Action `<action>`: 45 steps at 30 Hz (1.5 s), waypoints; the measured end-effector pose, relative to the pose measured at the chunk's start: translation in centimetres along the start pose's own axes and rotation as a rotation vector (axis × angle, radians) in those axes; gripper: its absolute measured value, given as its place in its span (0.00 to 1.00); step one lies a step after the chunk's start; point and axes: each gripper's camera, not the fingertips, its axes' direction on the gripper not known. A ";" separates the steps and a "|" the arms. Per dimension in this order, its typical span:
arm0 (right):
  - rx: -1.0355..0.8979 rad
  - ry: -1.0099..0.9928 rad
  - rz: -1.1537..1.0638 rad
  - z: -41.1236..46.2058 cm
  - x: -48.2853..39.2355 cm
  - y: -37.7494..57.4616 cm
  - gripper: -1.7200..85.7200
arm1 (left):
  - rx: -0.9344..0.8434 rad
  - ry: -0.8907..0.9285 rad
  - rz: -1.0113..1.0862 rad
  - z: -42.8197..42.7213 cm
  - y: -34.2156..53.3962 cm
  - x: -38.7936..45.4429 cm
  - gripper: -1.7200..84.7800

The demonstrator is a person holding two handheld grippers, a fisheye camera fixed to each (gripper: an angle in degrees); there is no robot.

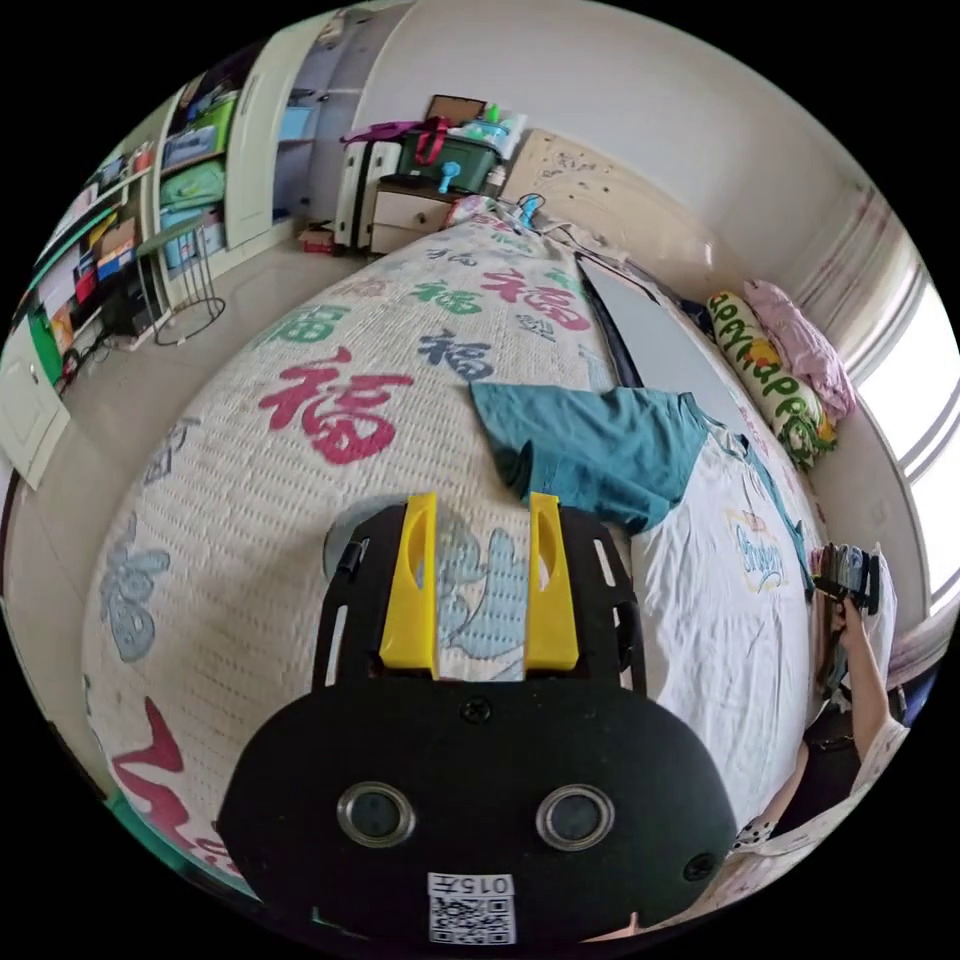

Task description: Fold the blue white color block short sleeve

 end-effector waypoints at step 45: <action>-0.056 -0.491 0.045 -18.4 15.3 40.8 0.04 | -0.309 0.232 0.099 -19.2 32.1 -3.2 0.09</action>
